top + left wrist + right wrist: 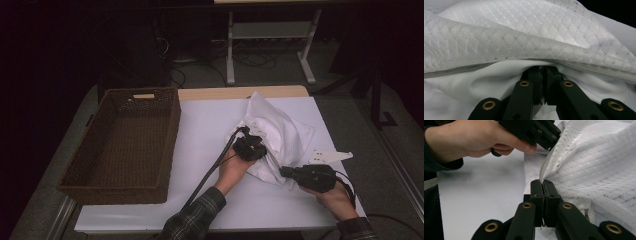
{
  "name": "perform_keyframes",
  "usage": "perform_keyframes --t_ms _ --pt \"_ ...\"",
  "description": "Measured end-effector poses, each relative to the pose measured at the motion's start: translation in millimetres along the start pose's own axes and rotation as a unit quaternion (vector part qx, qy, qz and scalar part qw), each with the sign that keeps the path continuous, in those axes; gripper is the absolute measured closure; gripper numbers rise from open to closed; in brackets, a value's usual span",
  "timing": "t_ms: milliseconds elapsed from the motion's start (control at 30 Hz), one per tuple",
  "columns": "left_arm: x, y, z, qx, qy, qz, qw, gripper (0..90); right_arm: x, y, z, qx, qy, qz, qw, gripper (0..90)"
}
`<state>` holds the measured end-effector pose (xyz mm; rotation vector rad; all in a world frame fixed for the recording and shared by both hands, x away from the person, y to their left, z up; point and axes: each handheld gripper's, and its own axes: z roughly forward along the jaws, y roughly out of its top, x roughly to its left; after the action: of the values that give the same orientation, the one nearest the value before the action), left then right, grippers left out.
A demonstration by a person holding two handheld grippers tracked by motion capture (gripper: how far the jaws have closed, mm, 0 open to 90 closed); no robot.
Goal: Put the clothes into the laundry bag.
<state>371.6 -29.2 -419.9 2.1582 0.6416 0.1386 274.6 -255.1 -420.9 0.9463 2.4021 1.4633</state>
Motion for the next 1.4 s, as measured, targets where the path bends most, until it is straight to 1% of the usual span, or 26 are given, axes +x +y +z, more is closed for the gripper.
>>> perform_keyframes --t_ms 67,100,167,200,267,333,367,433,533,567,600,667,733,800,867,900,967,1000,1033,1067,1133,1167,1233,1267,1333,1400 --pt "0.7 -0.7 -5.0 -0.002 -0.007 -0.005 1.0 78.8 -1.4 -1.0 -0.3 -0.001 -0.002 0.003 1.0 87.6" --pt "1.3 -1.4 -8.8 -0.003 -0.012 -0.009 0.9999 74.3 -2.1 -1.3 -0.2 0.0 -0.003 0.004 1.0 87.5" --pt "2.1 -3.4 -17.8 0.0 -0.015 -0.012 0.9998 64.0 -3.0 -1.7 0.5 0.0 -0.002 0.006 1.0 87.5" --pt "2.9 -5.1 -23.2 0.002 -0.018 -0.01 0.9998 59.2 -3.2 -1.8 0.8 0.001 -0.002 0.007 1.0 87.6" --pt "3.3 -9.5 -34.5 0.0 -0.023 -0.01 0.9997 52.9 -3.4 -2.1 1.5 0.002 -0.002 0.007 1.0 87.5" --pt "3.0 -15.1 -46.0 0.0 -0.029 -0.006 0.9996 48.8 -3.2 -2.4 2.2 0.003 -0.003 0.008 1.0 87.5" --pt "1.8 -18.9 -52.2 0.004 -0.027 -0.004 0.9996 47.0 -3.3 -2.4 2.5 0.003 -0.003 0.008 1.0 87.3" --pt "0.7 -25.2 -60.4 0.01 -0.022 0.007 0.9997 44.2 -3.5 -2.5 2.9 0.003 -0.003 0.008 1.0 87.3" --pt "0.7 -37.6 -69.3 0.027 0.001 0.025 0.9993 42.2 -3.3 -2.5 3.3 0.003 -0.003 0.007 1.0 87.3" --pt "2.2 -43.3 -71.0 0.034 0.011 0.028 0.999 42.1 -3.3 -2.4 3.4 0.003 -0.004 0.006 1.0 87.3" --pt "4.3 -47.6 -71.5 0.04 0.014 0.026 0.9988 41.8 -3.3 -2.3 3.5 0.003 -0.003 0.007 1.0 87.4" --pt "8.1 -54.0 -70.6 0.043 0.018 0.018 0.9988 41.6 -3.3 -2.3 3.6 0.004 -0.003 0.007 1.0 87.3" --pt "14.0 -57.9 -67.0 0.052 0.027 0.015 0.9982 41.6 -3.2 -2.1 3.8 0.004 -0.004 0.007 1.0 87.3" --pt "18.2 -58.9 -63.2 0.051 0.036 0.013 0.998 43.1 -3.4 -2.1 3.7 0.004 -0.003 0.006 1.0 87.3" --pt "22.6 -59.8 -57.4 0.046 0.036 0.005 0.9983 45.9 -3.6 -2.2 3.6 0.004 -0.003 0.007 1.0 87.3" --pt "24.5 -60.4 -54.3 0.05 0.036 0.003 0.9981 47.6 -3.7 -2.3 3.7 0.004 -0.003 0.007 1.0 87.3" --pt "27.4 -61.9 -48.0 0.051 0.03 -0.003 0.9982 52.2 -3.9 -2.3 3.6 0.004 -0.002 0.008 1.0 87.3" --pt "28.5 -62.4 -45.8 0.05 0.023 -0.005 0.9985 56.5 -3.9 -2.3 3.5 0.004 -0.002 0.007 1.0 87.3" --pt "28.9 -62.4 -44.0 0.048 0.015 -0.007 0.9987 63.6 -3.9 -2.3 3.5 0.004 -0.002 0.007 1.0 87.4" --pt "28.8 -62.1 -42.0 0.045 0.012 -0.005 0.9989 68.6 -3.9 -2.3 3.4 0.004 -0.001 0.007 1.0 87.4" --pt "27.6 -60.8 -37.8 0.041 0.013 0.006 0.999 80.8 -3.7 -2.2 3.4 0.004 -0.002 0.007 1.0 87.3" --pt "27.4 -59.9 -35.6 0.04 0.01 0.004 0.9991 84.3 -3.6 -2.1 3.3 0.003 -0.001 0.008 1.0 87.3" --pt "24.5 -56.4 -32.9 0.038 0.012 0.013 0.9991 87.2 -3.6 -2.0 3.1 0.003 -0.002 0.007 1.0 87.3" --pt "23.1 -55.1 -32.4 0.036 0.01 0.015 0.9992 87.7 -3.5 -1.9 2.9 0.003 -0.002 0.007 1.0 87.3" --pt "17.8 -50.7 -30.4 0.027 0.001 0.017 0.9995 88.0 -3.5 -1.7 2.7 0.003 -0.003 0.007 1.0 87.3" --pt "10.5 -45.4 -27.1 0.023 -0.004 0.03 0.9993 88.1 -3.7 -1.5 2.3 0.002 -0.003 0.007 1.0 87.4"
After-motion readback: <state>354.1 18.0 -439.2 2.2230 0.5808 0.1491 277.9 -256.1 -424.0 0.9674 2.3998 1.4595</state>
